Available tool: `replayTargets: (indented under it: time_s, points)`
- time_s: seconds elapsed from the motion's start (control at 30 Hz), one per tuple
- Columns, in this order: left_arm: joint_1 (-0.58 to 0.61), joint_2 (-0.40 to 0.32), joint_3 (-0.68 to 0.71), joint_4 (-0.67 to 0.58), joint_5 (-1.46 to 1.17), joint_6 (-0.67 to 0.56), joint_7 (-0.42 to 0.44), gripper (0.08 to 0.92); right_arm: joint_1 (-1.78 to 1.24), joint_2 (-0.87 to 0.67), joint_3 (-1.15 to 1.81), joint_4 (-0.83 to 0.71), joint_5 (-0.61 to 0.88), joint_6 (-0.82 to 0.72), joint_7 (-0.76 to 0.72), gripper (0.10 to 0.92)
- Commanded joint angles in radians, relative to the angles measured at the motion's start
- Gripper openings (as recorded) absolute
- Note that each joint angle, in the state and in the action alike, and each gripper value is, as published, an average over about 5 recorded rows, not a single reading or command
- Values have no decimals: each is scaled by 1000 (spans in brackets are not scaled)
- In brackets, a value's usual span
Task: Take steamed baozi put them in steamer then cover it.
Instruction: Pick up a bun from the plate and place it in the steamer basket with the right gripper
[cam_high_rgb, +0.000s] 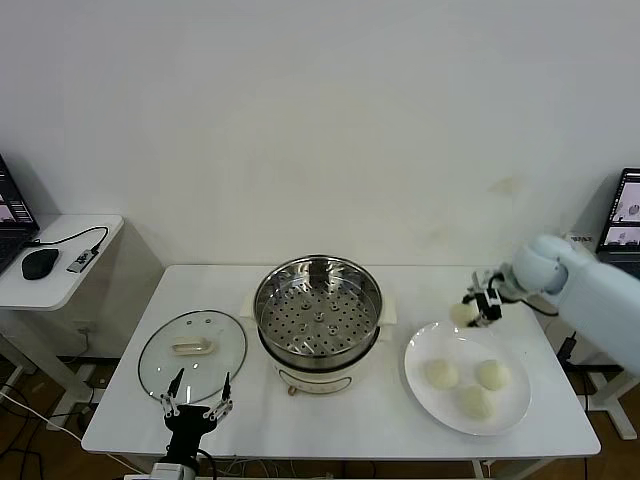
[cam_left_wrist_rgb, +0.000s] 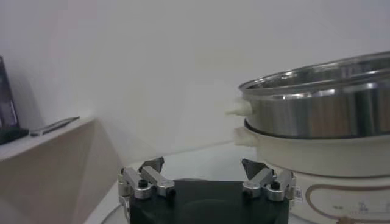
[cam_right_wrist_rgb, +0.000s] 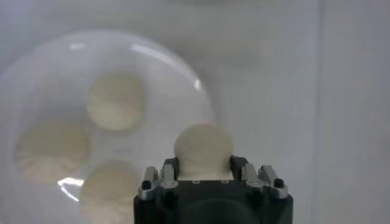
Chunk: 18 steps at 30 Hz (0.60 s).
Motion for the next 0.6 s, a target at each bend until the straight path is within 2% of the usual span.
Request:
replayTargets:
  time_s: [0.03,0.23,0.6]
  points:
    - [5,4,-8,2,-158,-11,3,823,363,96,-214,51,190,15,2,535]
    - [3,11,-19,5,-143,-18,3,823,428,280,-293,-20,245,92,22,535]
    - [-11,15,-31,5,-118,-15,2,823,368,625,-337,-235,91,364,24,535]
